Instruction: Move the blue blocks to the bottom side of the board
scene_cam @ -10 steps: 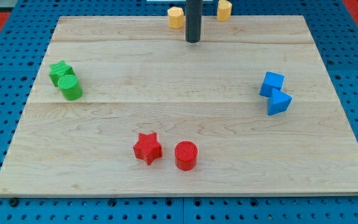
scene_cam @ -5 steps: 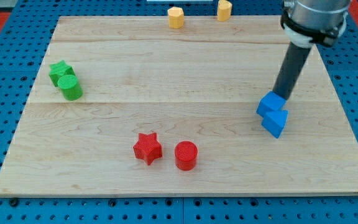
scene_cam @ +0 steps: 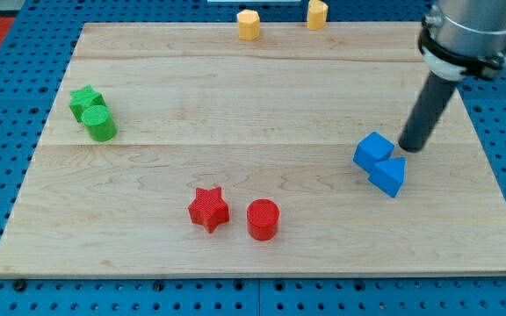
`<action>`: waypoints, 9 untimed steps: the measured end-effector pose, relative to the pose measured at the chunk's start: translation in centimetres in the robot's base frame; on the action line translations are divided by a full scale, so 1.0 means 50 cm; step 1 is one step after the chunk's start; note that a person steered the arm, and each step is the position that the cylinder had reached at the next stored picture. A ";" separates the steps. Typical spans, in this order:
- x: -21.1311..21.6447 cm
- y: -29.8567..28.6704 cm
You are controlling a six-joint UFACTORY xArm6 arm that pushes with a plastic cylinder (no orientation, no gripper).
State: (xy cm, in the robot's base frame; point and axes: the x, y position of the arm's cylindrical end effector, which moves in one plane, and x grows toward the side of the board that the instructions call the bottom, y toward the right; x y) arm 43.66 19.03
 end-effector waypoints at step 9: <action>0.076 -0.002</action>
